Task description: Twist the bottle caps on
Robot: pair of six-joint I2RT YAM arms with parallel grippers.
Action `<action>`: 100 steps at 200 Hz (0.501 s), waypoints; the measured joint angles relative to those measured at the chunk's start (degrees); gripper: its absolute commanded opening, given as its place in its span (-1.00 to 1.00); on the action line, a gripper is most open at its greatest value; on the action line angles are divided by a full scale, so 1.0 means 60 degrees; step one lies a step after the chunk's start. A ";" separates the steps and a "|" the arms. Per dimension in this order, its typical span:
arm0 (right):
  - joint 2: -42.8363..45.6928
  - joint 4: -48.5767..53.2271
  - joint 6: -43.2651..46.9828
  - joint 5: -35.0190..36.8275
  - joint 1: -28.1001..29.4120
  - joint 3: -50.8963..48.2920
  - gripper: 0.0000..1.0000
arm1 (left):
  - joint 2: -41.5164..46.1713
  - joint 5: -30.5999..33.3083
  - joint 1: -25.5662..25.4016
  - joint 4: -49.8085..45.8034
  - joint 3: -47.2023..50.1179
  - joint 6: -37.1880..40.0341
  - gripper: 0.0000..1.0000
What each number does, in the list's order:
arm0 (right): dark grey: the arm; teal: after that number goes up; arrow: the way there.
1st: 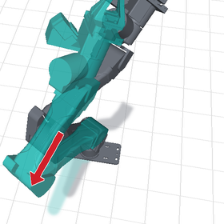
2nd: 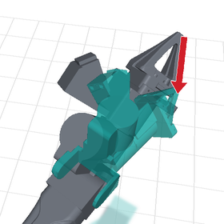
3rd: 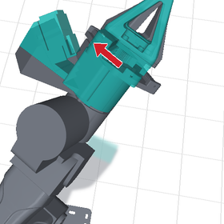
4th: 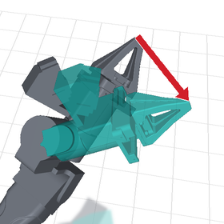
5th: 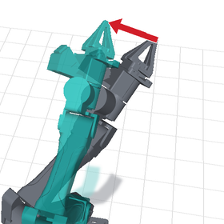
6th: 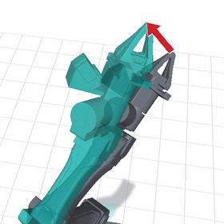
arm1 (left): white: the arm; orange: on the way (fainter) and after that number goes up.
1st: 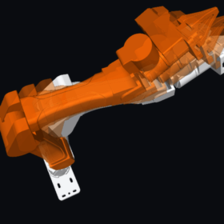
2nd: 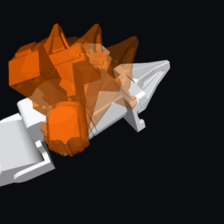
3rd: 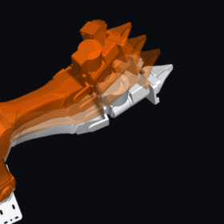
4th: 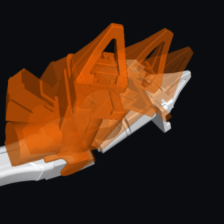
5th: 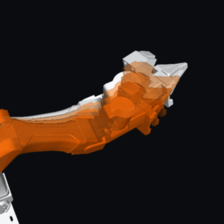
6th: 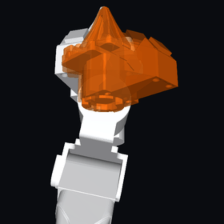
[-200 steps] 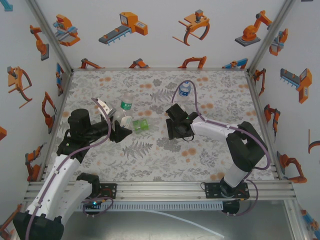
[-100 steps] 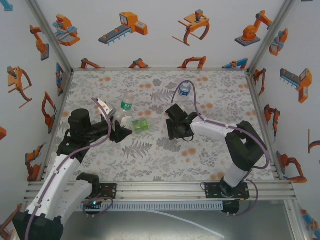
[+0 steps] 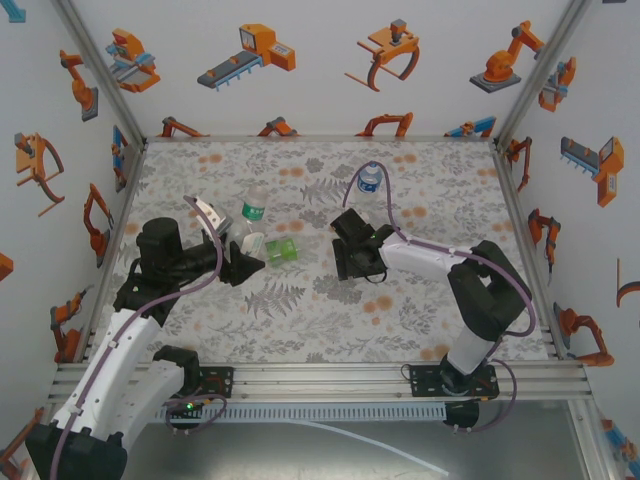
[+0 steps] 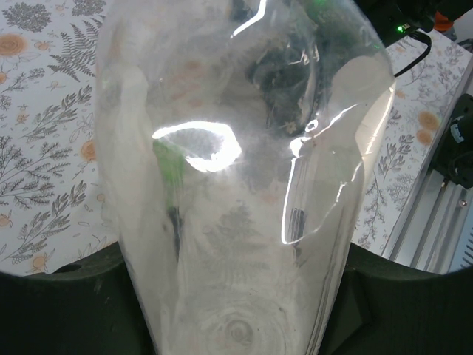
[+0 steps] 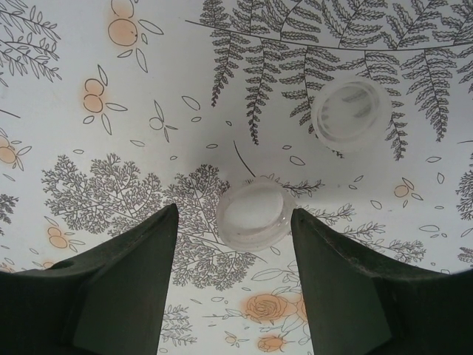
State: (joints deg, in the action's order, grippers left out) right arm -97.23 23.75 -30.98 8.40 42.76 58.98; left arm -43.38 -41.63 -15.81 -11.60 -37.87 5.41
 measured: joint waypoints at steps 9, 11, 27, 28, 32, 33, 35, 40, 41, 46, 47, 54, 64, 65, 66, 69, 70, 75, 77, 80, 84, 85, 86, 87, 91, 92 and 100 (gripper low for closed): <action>-0.0022 0.0000 0.0000 0.0004 0.0000 0.0000 0.15 | 0.0000 0.0000 -0.0004 0.0000 0.0000 0.0004 -1.00; -0.0026 0.0000 0.0000 0.0004 0.0000 0.0000 0.15 | 0.0000 0.0000 -0.0004 -0.0004 0.0000 0.0004 -1.00; -0.0047 0.0000 0.0004 0.0000 0.0004 0.0000 0.14 | 0.0000 0.0004 -0.0036 -0.0004 0.0000 0.0004 -1.00; -0.0047 0.0000 0.0004 0.0000 0.0004 0.0000 0.14 | 0.0000 0.0004 -0.0040 -0.0004 0.0000 0.0004 -1.00; -0.0058 0.0000 0.0004 0.0004 0.0000 0.0000 0.14 | 0.0000 0.0000 -0.0044 -0.0004 0.0000 0.0004 -1.00; -0.0058 0.0000 0.0004 0.0004 0.0004 0.0000 0.14 | 0.0000 0.0004 -0.0047 -0.0004 0.0000 0.0007 -1.00; -0.0062 0.0000 0.0004 0.0004 0.0004 0.0000 0.13 | 0.0000 0.0004 -0.0051 -0.0004 0.0000 0.0007 -1.00; -0.0066 0.0000 0.0004 0.0004 0.0000 0.0000 0.13 | 0.0000 0.0000 -0.0051 -0.0007 0.0000 0.0015 -1.00; -0.0066 0.0000 0.0004 0.0004 0.0000 0.0000 0.13 | 0.0000 0.0004 -0.0055 -0.0007 0.0000 0.0018 -1.00; -0.0076 0.0000 0.0004 0.0004 0.0004 0.0000 0.13 | 0.0000 0.0004 -0.0055 -0.0007 0.0000 0.0029 -1.00; -0.0080 0.0000 0.0004 0.0004 0.0004 0.0000 0.13 | 0.0000 0.0004 -0.0055 -0.0007 0.0000 0.0033 -1.00; -0.0084 -0.0004 0.0004 0.0000 0.0000 0.0000 0.12 | 0.0000 0.0000 -0.0055 -0.0011 0.0000 0.0040 -1.00; -0.0102 -0.0004 0.0004 0.0000 0.0004 -0.0007 0.10 | 0.0000 0.0004 -0.0055 -0.0011 0.0000 0.0044 -1.00; -0.0102 -0.0004 0.0004 0.0000 0.0000 -0.0007 0.10 | 0.0000 0.0000 -0.0055 -0.0011 0.0000 0.0044 -1.00; -0.0106 -0.0004 0.0004 0.0000 0.0000 -0.0011 0.10 | 0.0000 0.0000 -0.0055 -0.0015 0.0000 0.0044 -1.00; -0.0109 -0.0004 0.0004 0.0000 0.0004 -0.0011 0.10 | 0.0000 0.0000 -0.0055 -0.0015 0.0000 0.0047 -1.00; -0.0117 -0.0004 0.0004 0.0000 0.0000 -0.0015 0.10 | 0.0000 0.0000 -0.0055 -0.0015 0.0000 0.0047 -1.00; -0.0127 -0.0004 0.0000 0.0000 0.0000 -0.0018 0.09 | 0.0000 0.0004 -0.0055 -0.0015 0.0000 0.0055 -1.00; -0.0135 -0.0004 0.0004 0.0000 0.0000 -0.0022 0.09 | 0.0000 0.0004 -0.0055 -0.0018 0.0000 0.0058 -1.00; -0.0138 -0.0004 0.0000 0.0000 0.0000 -0.0025 0.09 | 0.0000 0.0000 -0.0055 -0.0018 0.0000 0.0062 -1.00; -0.0157 -0.0007 0.0004 0.0000 0.0000 -0.0029 0.08 | -0.0004 0.0004 -0.0055 -0.0022 0.0000 0.0069 -1.00; -0.0157 -0.0007 0.0000 0.0000 0.0000 -0.0033 0.08 | -0.0004 0.0000 -0.0055 -0.0022 0.0000 0.0069 -1.00; -0.0160 -0.0011 0.0000 0.0000 0.0000 -0.0036 0.08 | -0.0004 0.0004 -0.0055 -0.0025 0.0000 0.0073 -1.00; -0.0164 -0.0015 0.0000 0.0000 0.0000 -0.0040 0.08 | -0.0004 0.0004 -0.0055 -0.0025 0.0000 0.0073 -1.00; -0.0171 -0.0022 0.0000 0.0000 0.0000 -0.0055 0.08 | -0.0007 0.0004 -0.0058 -0.0029 0.0000 0.0073 -1.00; -0.0171 -0.0025 0.0000 0.0000 0.0000 -0.0058 0.08 | -0.0011 0.0000 -0.0058 -0.0029 0.0000 0.0073 -1.00; -0.0189 -0.0029 0.0000 -0.0004 0.0004 -0.0098 0.06 | -0.0018 0.0004 -0.0066 -0.0036 0.0000 0.0076 -1.00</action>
State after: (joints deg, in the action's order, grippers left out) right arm -98.37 23.57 -30.98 8.38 42.78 58.39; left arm -43.48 -41.60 -16.21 -11.81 -37.87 5.87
